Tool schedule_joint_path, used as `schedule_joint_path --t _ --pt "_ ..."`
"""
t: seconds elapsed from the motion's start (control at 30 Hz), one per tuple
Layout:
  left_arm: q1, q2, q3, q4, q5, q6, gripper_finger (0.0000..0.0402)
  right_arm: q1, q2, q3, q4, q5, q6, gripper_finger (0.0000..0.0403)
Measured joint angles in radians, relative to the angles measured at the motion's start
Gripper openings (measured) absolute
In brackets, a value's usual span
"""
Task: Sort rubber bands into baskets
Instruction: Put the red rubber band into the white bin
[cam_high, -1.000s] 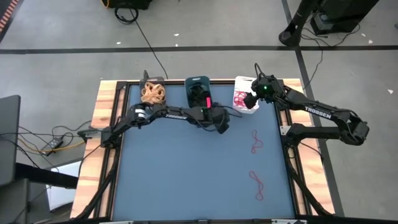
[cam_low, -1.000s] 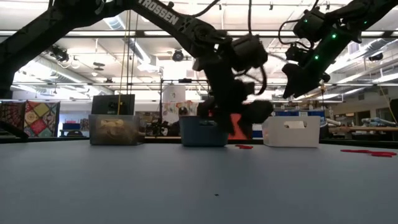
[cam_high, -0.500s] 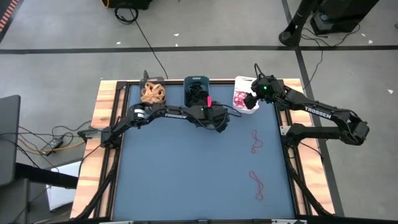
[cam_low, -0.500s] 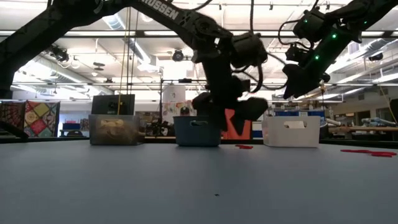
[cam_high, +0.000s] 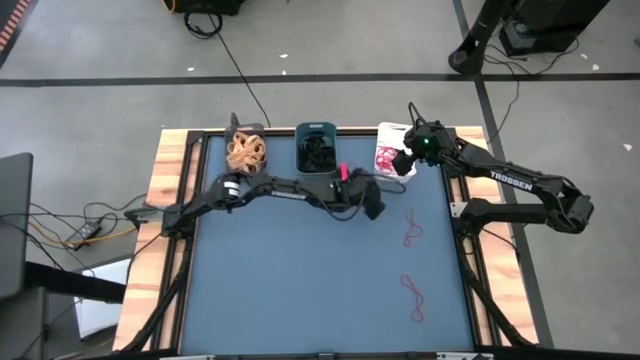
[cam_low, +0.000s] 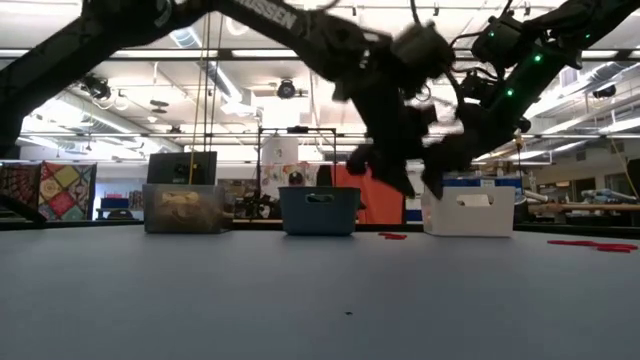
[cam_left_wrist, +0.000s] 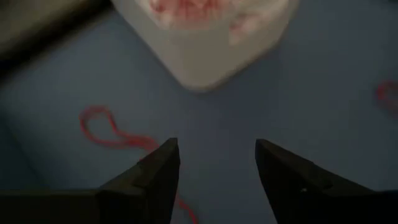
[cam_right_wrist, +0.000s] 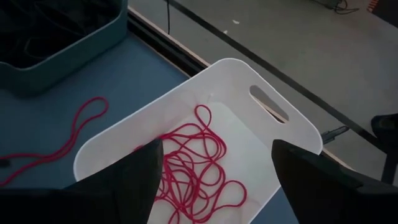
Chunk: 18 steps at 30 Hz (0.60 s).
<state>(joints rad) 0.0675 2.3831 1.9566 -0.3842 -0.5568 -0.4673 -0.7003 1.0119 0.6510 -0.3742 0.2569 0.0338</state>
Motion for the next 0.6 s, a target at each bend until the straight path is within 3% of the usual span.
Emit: schedule_joint_path --t 0.6 --pt "0.038 0.064 0.001 -0.046 0.001 -0.039 0.0213 0.000 0.000 0.000 -0.003 -0.014 0.016 0.0311"
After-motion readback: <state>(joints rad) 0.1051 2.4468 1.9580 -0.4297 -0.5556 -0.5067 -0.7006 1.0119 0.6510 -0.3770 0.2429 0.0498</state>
